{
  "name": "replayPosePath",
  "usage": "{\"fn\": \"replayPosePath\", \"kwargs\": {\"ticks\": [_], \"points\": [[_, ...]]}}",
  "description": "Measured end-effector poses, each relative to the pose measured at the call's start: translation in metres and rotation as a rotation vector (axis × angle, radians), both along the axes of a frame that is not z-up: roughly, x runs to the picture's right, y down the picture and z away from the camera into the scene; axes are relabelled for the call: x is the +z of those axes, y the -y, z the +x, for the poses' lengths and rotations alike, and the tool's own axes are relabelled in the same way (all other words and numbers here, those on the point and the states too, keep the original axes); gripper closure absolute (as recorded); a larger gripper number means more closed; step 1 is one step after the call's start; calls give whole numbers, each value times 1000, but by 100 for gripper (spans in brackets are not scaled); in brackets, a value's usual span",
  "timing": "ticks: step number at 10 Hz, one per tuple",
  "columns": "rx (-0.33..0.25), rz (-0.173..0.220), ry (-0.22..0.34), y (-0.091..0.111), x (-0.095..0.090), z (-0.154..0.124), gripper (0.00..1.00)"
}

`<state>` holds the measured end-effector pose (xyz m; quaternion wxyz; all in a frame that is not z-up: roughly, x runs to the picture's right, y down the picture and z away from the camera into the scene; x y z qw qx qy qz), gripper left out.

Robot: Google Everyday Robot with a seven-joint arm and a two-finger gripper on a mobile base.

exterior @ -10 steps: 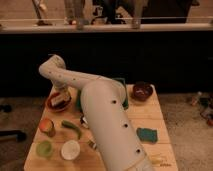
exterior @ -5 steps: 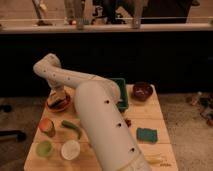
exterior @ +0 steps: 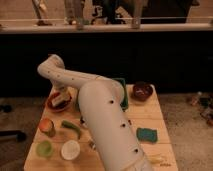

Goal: Wipe red bowl with eraser

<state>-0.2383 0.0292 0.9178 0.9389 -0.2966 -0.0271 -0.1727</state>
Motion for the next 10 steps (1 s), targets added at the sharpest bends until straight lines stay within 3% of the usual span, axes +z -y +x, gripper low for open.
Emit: {"fn": "replayPosePath", "kwargs": {"ticks": [2,5,7,10], "points": [[9,0,-24,5,7,10,86],[3,1,-31,13,16,0,86],[-10,1,-8,16,15,-23,86],[-27,-1,32,11,2,-36,86]]}}
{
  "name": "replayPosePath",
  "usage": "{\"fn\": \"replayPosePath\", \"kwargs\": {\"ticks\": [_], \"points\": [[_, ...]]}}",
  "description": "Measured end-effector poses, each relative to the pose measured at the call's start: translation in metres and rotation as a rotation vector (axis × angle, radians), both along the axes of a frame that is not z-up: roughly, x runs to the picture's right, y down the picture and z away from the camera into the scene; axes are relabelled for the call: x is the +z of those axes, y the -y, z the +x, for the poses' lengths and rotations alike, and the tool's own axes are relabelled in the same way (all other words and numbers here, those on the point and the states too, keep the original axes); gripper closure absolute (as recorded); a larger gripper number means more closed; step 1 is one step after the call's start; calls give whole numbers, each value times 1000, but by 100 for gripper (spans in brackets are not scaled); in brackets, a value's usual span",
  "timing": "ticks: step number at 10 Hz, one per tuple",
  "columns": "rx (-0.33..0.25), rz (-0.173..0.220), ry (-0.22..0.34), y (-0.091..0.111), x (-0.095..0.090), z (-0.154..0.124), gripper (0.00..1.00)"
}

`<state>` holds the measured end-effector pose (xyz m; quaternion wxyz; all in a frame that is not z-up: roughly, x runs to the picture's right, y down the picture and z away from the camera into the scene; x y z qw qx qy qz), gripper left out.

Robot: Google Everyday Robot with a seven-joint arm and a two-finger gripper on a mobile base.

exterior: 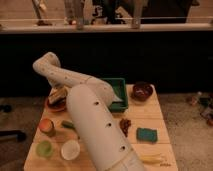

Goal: Wipe red bowl with eraser

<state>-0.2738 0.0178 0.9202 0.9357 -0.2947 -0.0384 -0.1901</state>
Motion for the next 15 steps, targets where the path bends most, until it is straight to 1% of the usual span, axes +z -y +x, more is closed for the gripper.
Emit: {"fn": "replayPosePath", "kwargs": {"ticks": [2,4,6,7,9,10,11,13,15], "points": [[-5,-2,9,-6,-9,5,86],[-4,-10,7,-12,-13,19,86],[-3,-17,-23,-14,-10,40,86],[0,-27,-30,-18,-6,41,86],[5,-31,-54,-16,2,47,86],[6,-29,-64,-12,7,48,86],[7,-32,-62,-11,9,44,86],[9,-27,-53,-5,11,34,86],[9,-25,-34,0,9,27,86]]}}
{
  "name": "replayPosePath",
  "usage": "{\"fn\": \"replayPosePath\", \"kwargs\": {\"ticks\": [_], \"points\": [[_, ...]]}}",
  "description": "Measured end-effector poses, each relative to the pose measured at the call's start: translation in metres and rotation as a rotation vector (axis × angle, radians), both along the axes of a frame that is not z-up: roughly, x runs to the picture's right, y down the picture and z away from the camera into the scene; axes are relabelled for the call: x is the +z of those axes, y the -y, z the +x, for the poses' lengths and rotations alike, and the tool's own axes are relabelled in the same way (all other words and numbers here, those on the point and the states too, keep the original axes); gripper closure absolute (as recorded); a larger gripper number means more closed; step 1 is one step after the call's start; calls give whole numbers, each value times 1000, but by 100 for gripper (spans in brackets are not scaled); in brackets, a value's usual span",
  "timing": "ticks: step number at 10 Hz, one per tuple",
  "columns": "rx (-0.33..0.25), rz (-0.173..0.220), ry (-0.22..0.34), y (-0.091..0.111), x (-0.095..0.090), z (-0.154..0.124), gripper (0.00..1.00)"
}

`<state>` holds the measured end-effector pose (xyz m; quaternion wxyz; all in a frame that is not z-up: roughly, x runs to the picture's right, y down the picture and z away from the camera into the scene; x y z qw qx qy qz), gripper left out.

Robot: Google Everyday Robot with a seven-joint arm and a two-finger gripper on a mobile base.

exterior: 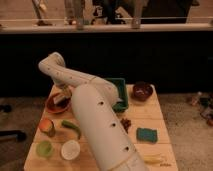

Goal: Wipe red bowl with eraser

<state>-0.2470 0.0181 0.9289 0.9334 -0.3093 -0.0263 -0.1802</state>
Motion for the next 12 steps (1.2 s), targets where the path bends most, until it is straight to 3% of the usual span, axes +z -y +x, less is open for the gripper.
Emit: {"fn": "replayPosePath", "kwargs": {"ticks": [3,12], "points": [[1,-12,93,-3,-22,-23,86],[0,-9,93,-3,-21,-20,86]]}}
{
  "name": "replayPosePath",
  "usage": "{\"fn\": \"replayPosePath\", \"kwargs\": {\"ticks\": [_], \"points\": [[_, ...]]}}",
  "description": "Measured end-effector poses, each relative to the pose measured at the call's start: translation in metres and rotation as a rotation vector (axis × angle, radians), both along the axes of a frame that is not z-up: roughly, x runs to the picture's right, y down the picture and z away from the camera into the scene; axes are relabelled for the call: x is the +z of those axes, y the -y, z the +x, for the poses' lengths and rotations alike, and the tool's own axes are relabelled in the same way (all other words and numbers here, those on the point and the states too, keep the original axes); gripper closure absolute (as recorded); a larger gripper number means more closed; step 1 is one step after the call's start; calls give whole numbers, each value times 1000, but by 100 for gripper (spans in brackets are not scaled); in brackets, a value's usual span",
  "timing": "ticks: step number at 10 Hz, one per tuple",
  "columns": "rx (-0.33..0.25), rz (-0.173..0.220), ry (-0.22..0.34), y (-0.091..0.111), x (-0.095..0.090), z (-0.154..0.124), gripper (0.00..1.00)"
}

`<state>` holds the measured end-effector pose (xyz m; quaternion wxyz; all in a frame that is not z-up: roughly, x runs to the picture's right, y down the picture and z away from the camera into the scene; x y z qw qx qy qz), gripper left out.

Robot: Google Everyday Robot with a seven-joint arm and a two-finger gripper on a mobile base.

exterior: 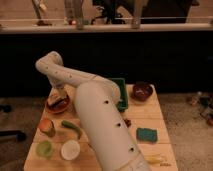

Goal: Wipe red bowl with eraser

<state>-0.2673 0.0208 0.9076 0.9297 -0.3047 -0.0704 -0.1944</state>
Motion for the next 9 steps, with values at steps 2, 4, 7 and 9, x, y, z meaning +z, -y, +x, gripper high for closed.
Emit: {"fn": "replayPosePath", "kwargs": {"ticks": [2,4,7,9], "points": [[1,0,-1,0,0,1,86],[1,0,-1,0,0,1,86],[1,0,-1,0,0,1,86],[1,0,-1,0,0,1,78]]}}
